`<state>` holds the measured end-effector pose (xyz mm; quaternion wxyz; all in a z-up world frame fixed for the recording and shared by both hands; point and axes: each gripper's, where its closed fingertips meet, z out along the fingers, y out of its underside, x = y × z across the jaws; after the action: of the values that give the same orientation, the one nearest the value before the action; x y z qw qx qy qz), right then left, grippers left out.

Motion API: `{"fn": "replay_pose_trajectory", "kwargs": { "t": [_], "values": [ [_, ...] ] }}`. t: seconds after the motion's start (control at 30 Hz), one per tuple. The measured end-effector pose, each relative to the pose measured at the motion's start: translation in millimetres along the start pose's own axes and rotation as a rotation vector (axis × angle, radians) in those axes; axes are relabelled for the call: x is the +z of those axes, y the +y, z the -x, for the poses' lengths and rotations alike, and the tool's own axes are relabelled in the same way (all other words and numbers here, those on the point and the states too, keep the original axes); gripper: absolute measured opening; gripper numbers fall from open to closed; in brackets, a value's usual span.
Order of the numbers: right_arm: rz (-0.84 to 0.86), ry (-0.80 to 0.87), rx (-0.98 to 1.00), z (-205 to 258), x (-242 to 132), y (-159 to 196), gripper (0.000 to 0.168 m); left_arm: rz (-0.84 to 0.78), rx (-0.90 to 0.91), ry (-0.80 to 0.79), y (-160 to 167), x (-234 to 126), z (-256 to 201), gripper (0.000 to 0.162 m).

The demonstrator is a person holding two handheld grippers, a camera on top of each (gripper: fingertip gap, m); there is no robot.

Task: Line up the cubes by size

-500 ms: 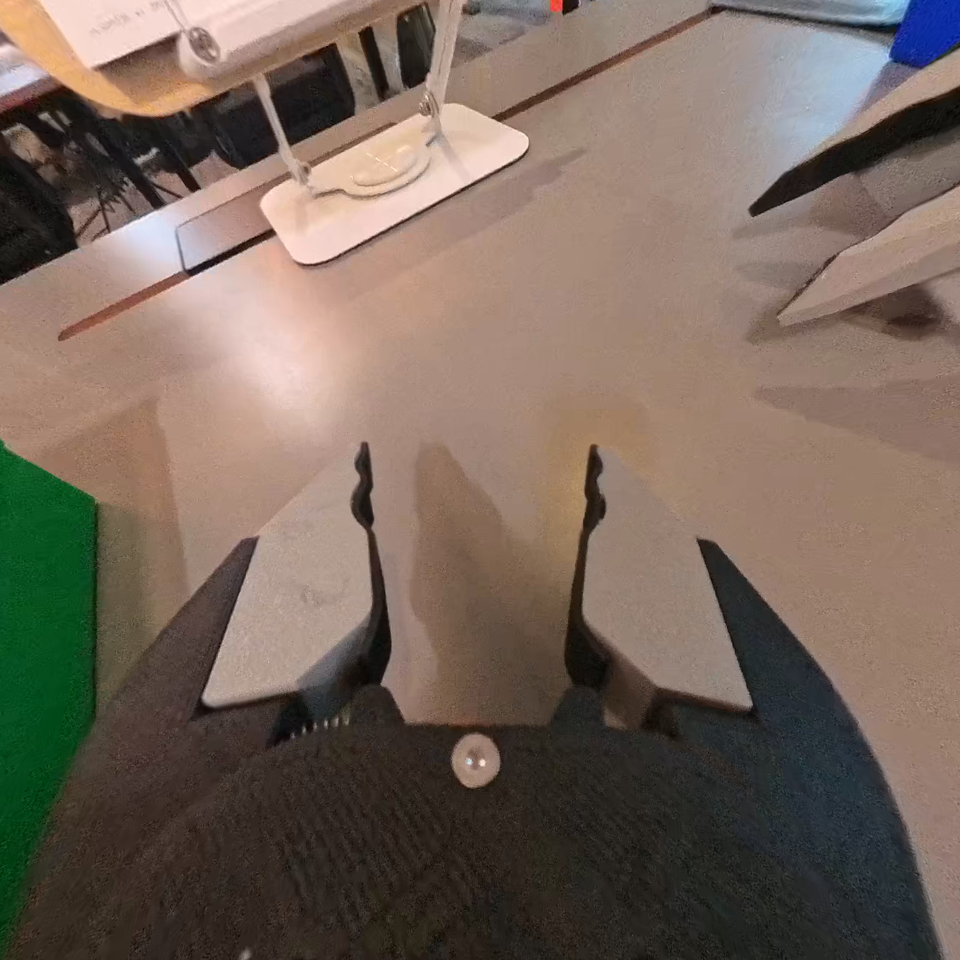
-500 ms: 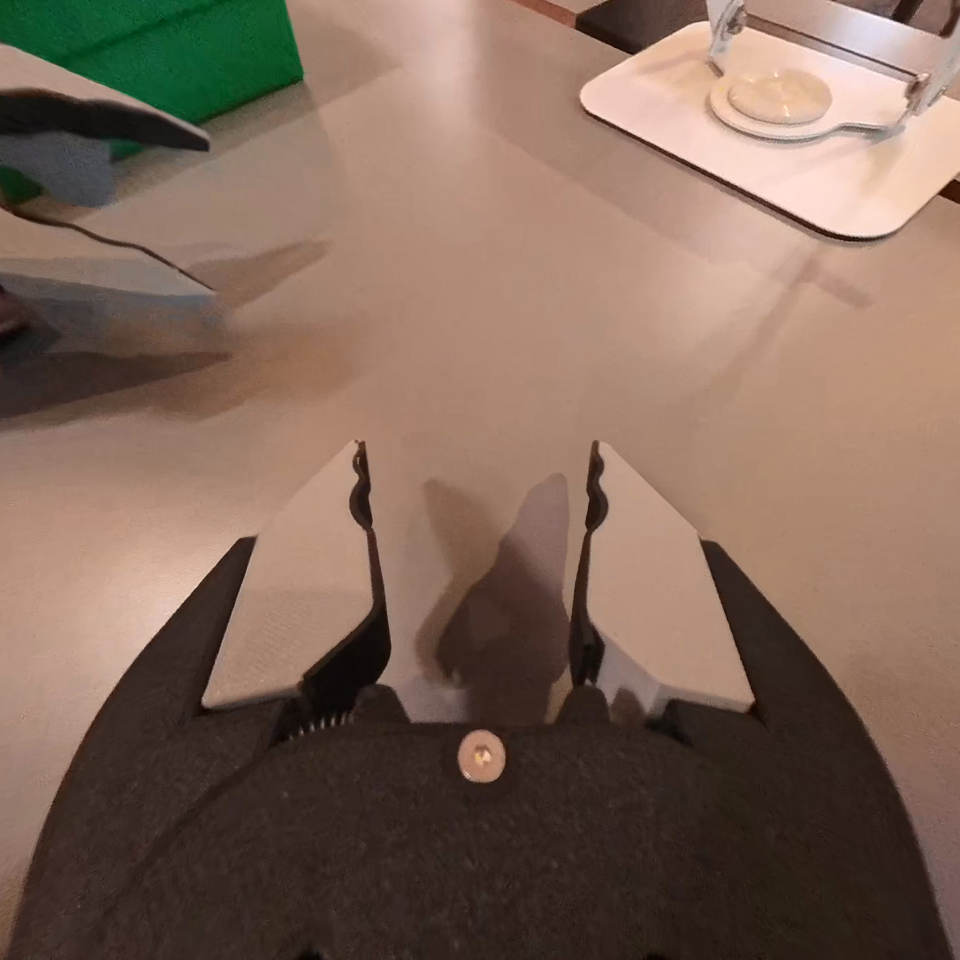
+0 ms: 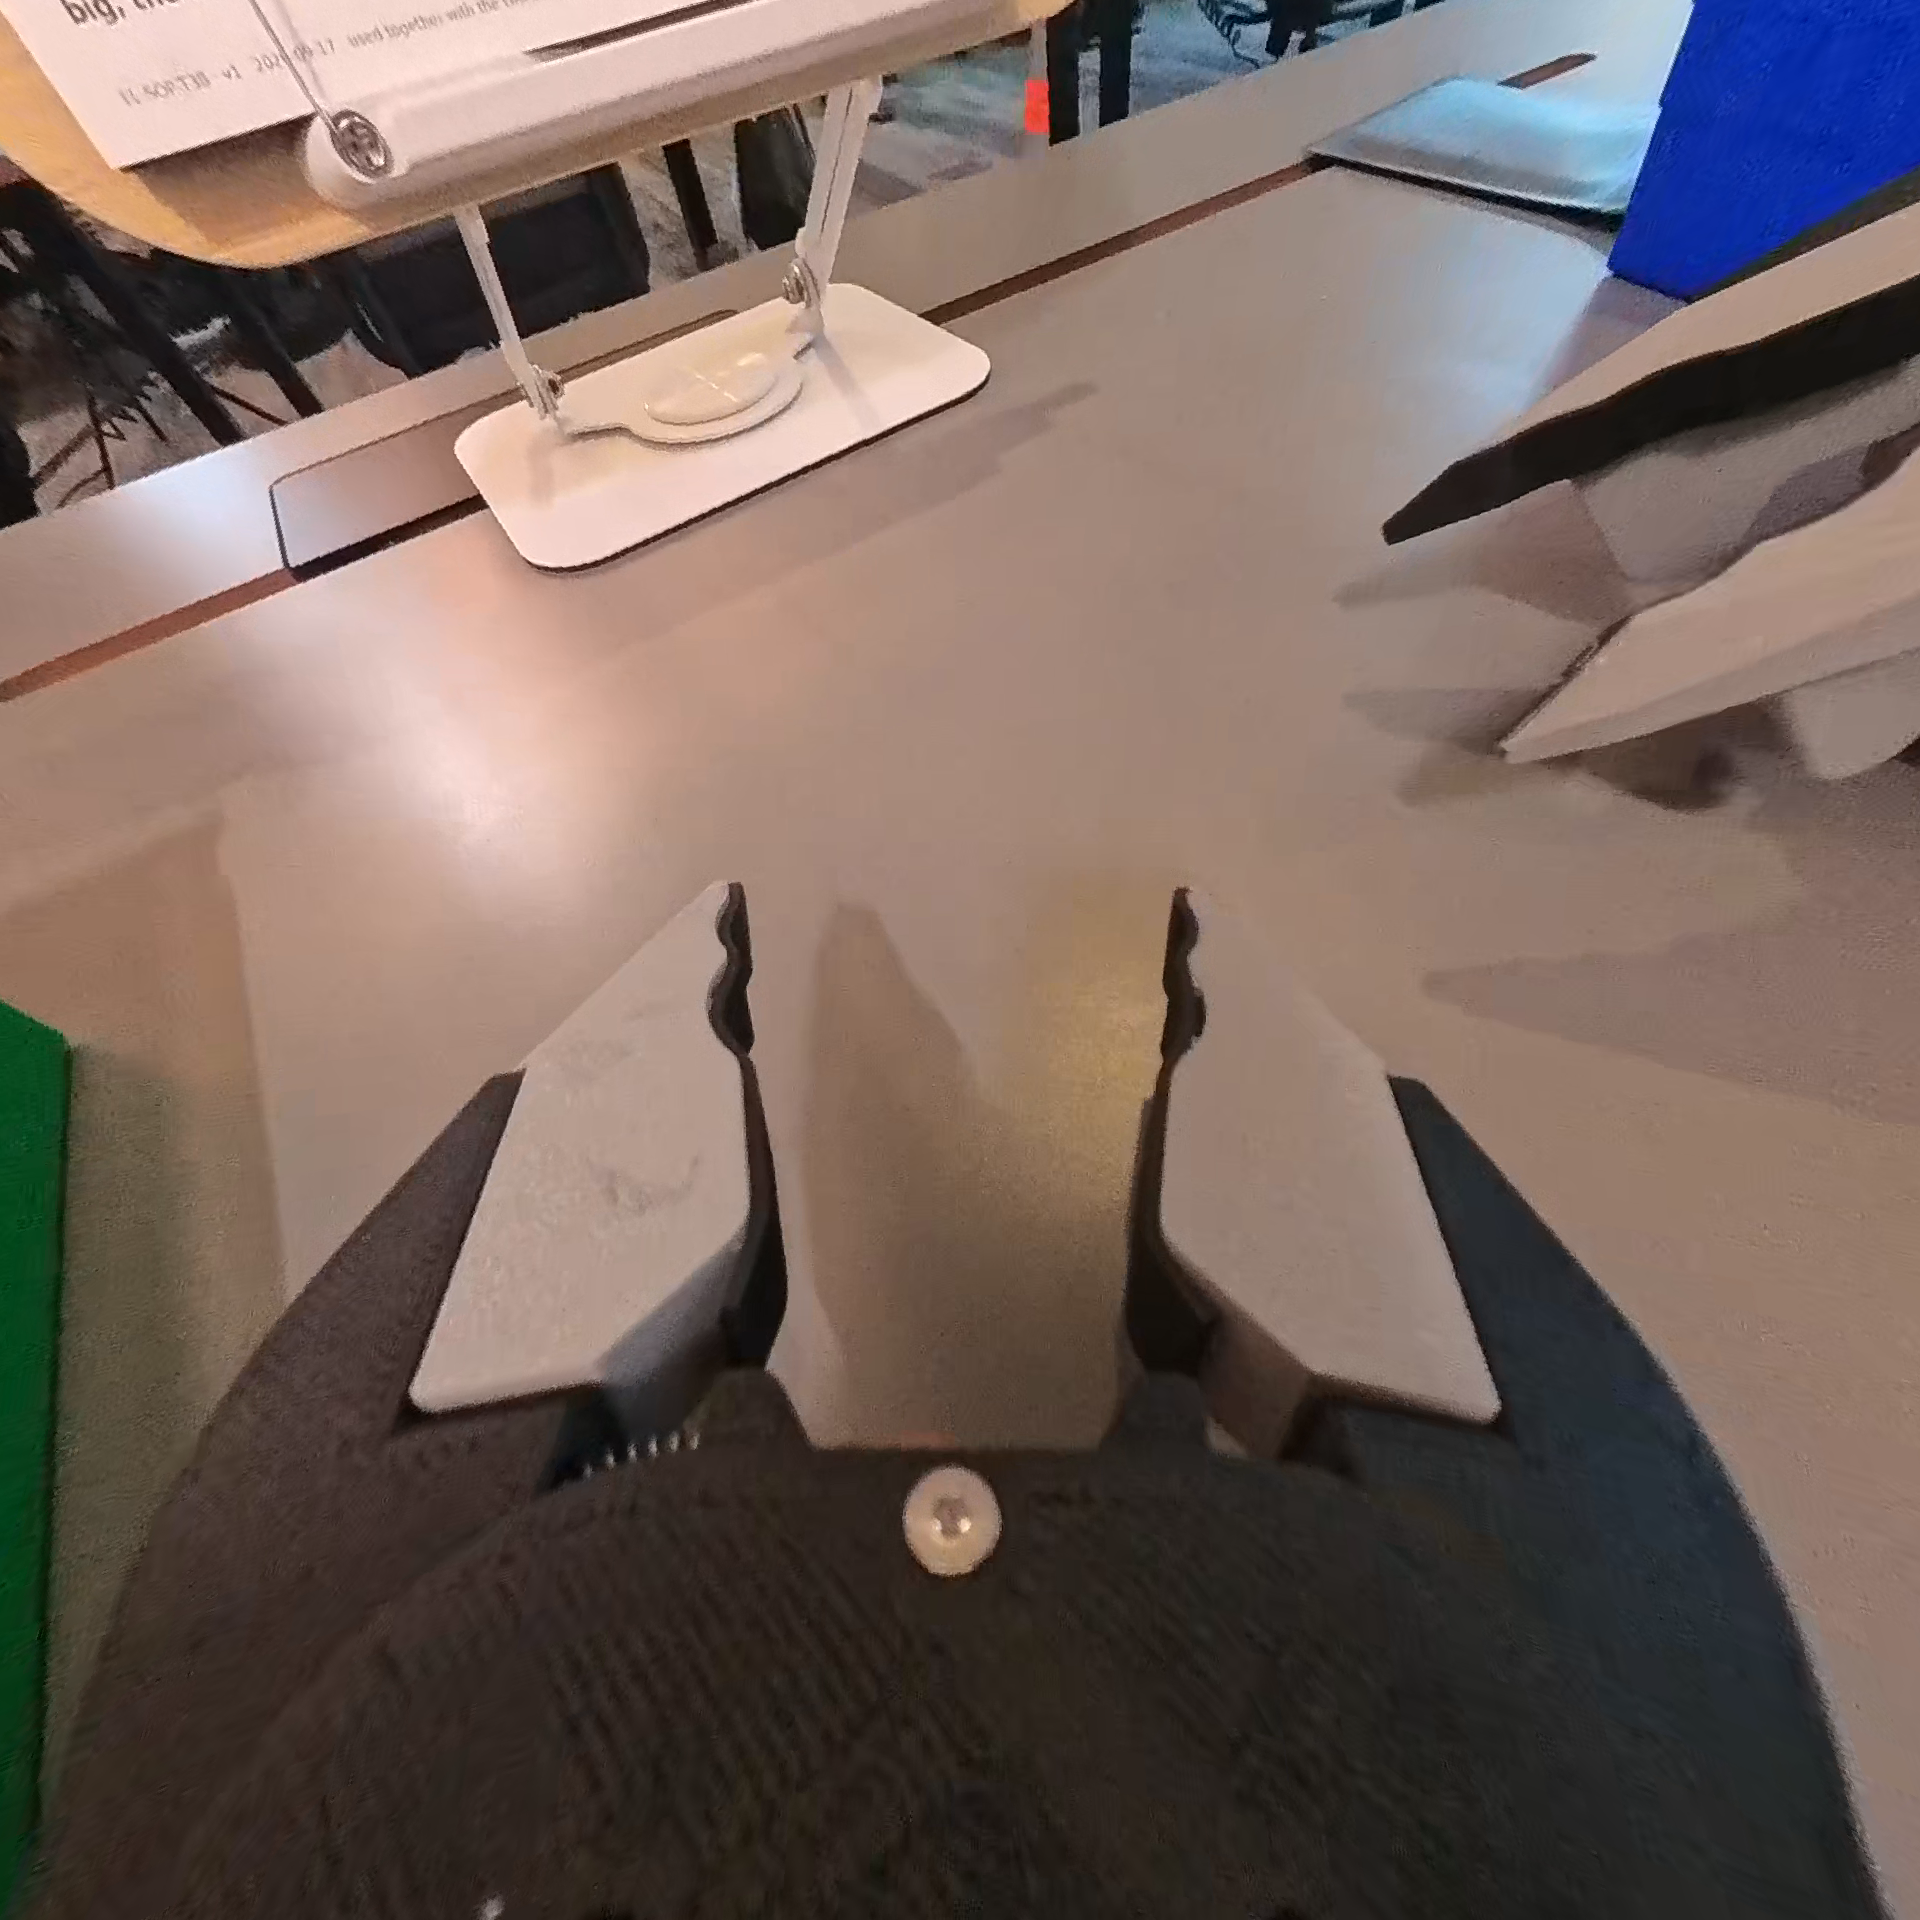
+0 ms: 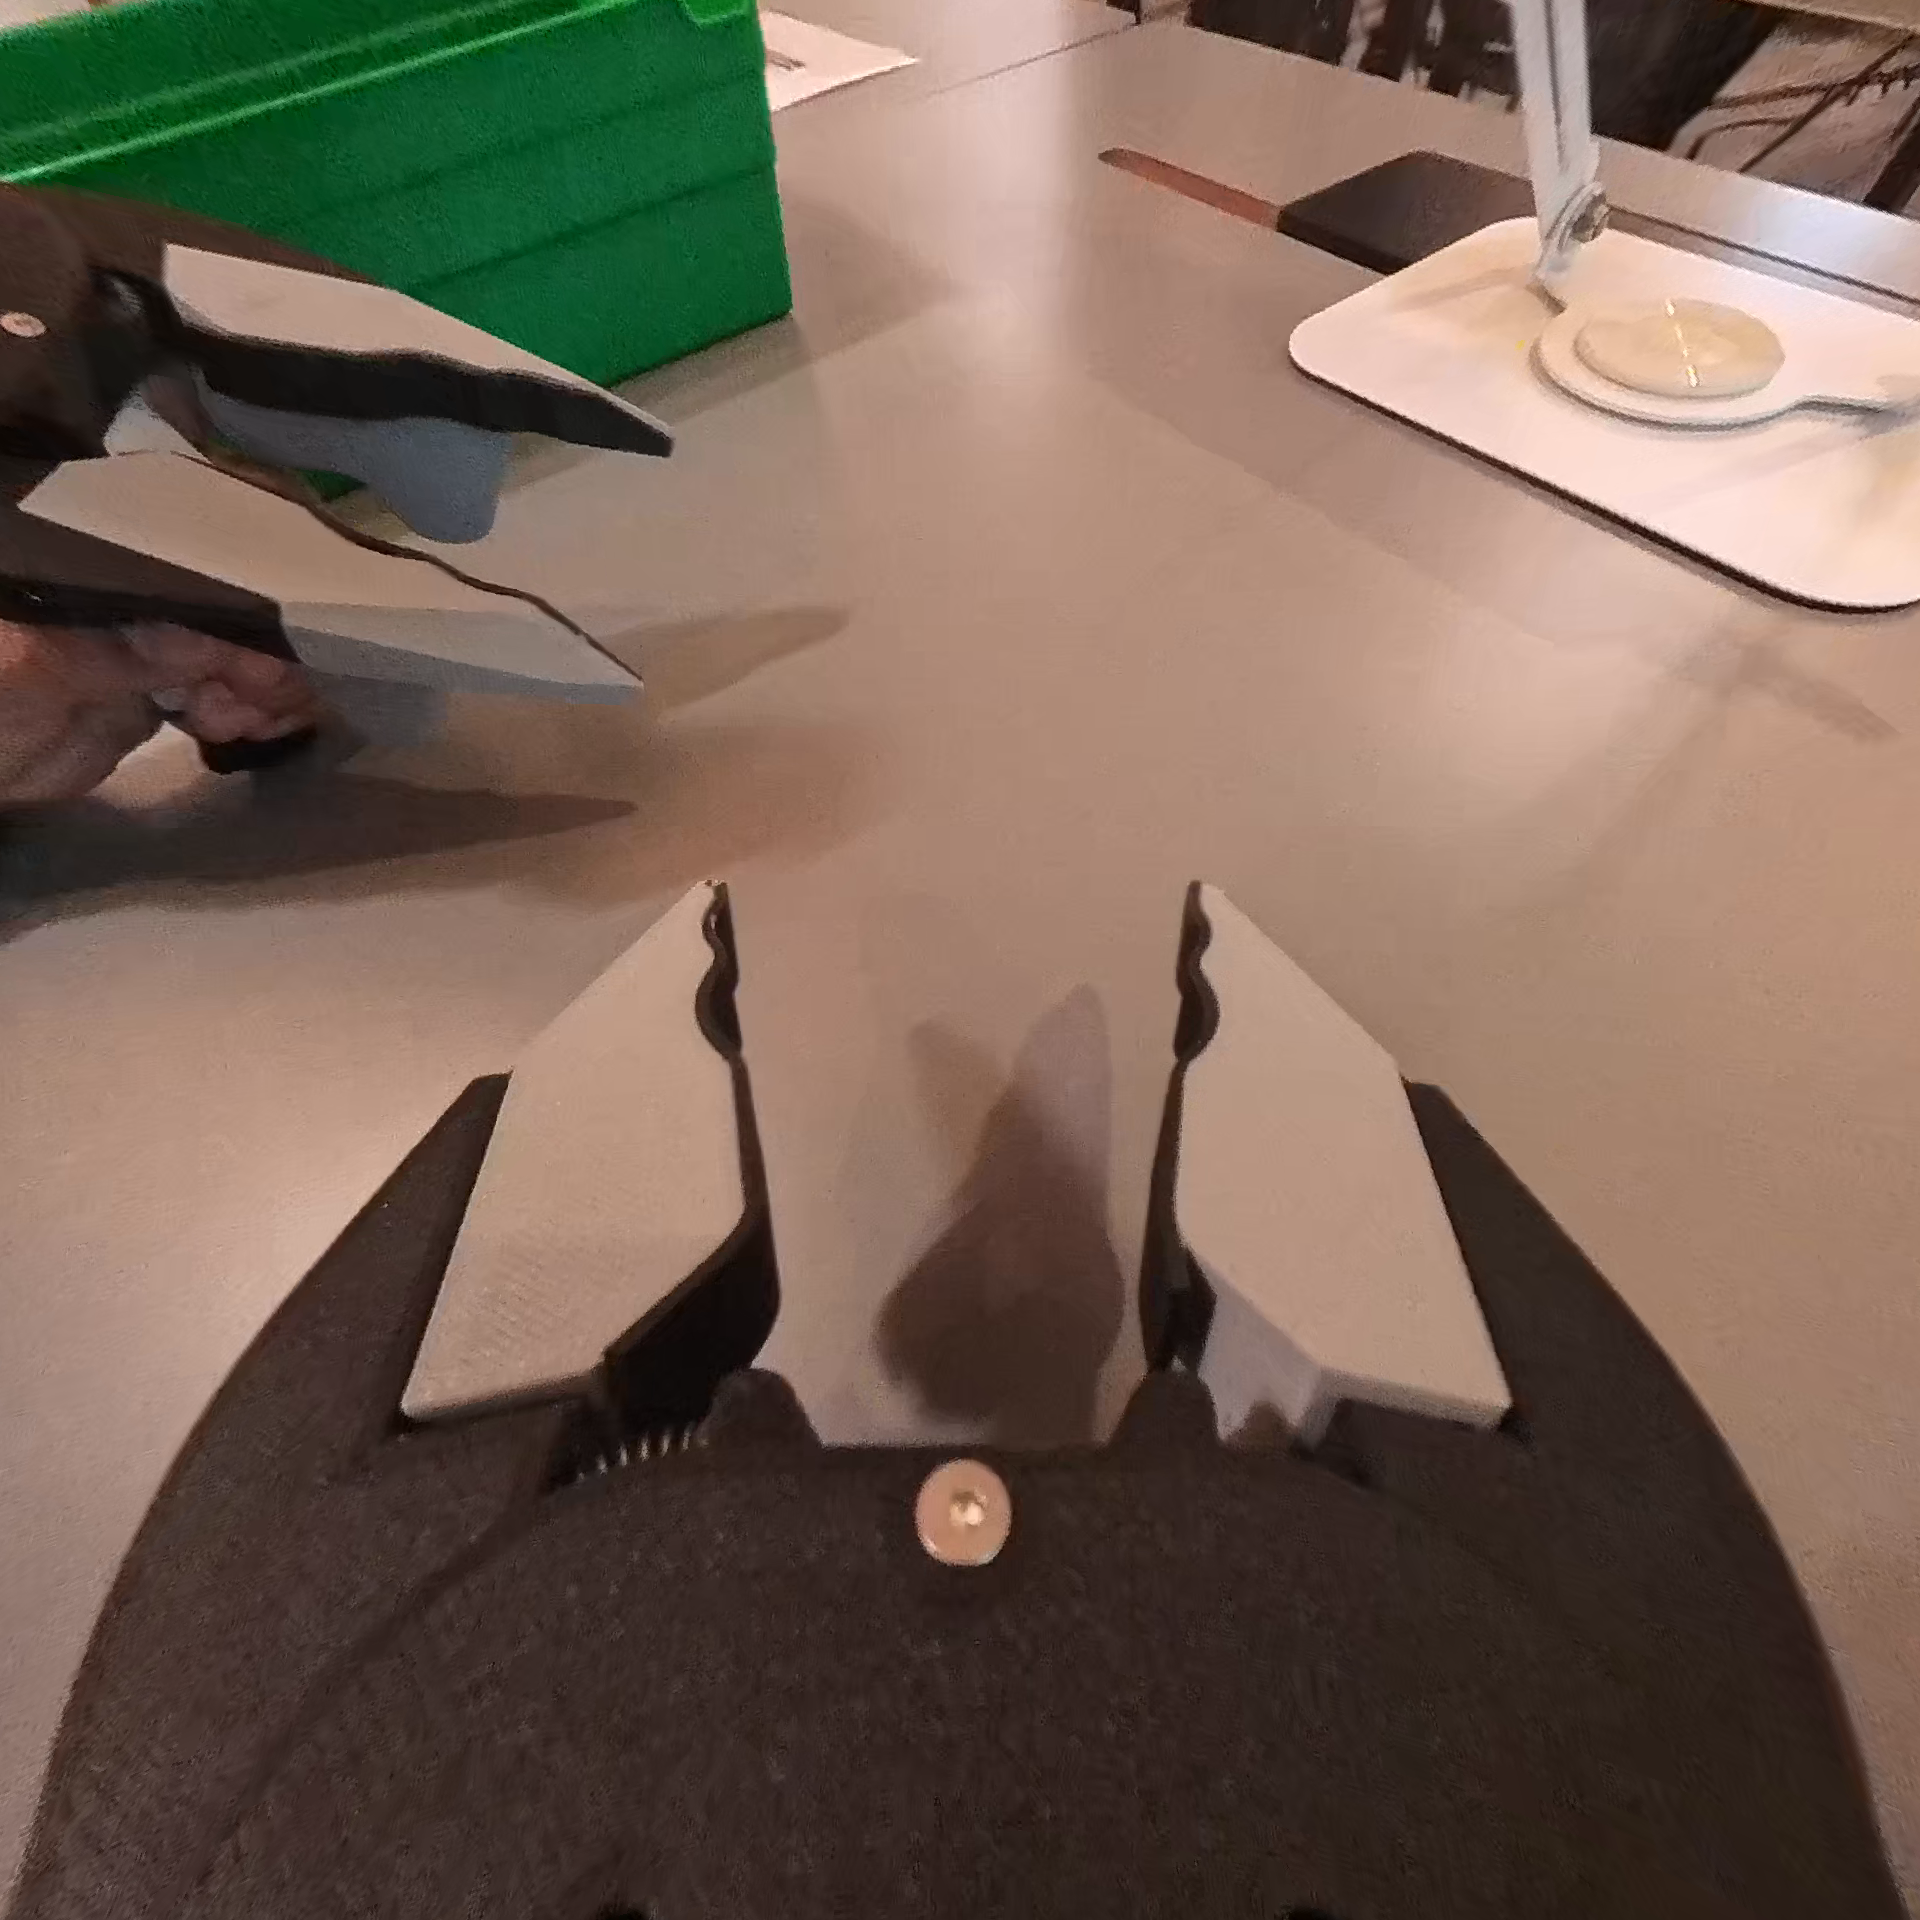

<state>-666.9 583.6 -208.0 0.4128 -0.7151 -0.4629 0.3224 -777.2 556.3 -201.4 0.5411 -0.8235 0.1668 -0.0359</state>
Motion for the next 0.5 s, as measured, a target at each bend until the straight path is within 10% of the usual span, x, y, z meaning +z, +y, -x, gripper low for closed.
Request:
{"fn": "replay_pose_trajectory", "kwargs": {
  "t": [0.23,0.33,0.5],
  "values": [
    [-0.142,0.085,-0.059,13.7,-55.0,-52.9,0.084,-0.044,-0.009,-0.02,-5.0,-5.5,3.5,0.076],
    [-0.187,0.248,-0.148,12.8,-136.8,-84.2,0.028,-0.045,0.0,-0.024,-4.1,-9.8,2.6,0.077],
    [-0.083,0.655,-0.069,-92.2,-278.8,-53.8,0.0,-0.066,0.001,-0.049,-3.9,-27.8,6.1,0.083]
  ]
}}
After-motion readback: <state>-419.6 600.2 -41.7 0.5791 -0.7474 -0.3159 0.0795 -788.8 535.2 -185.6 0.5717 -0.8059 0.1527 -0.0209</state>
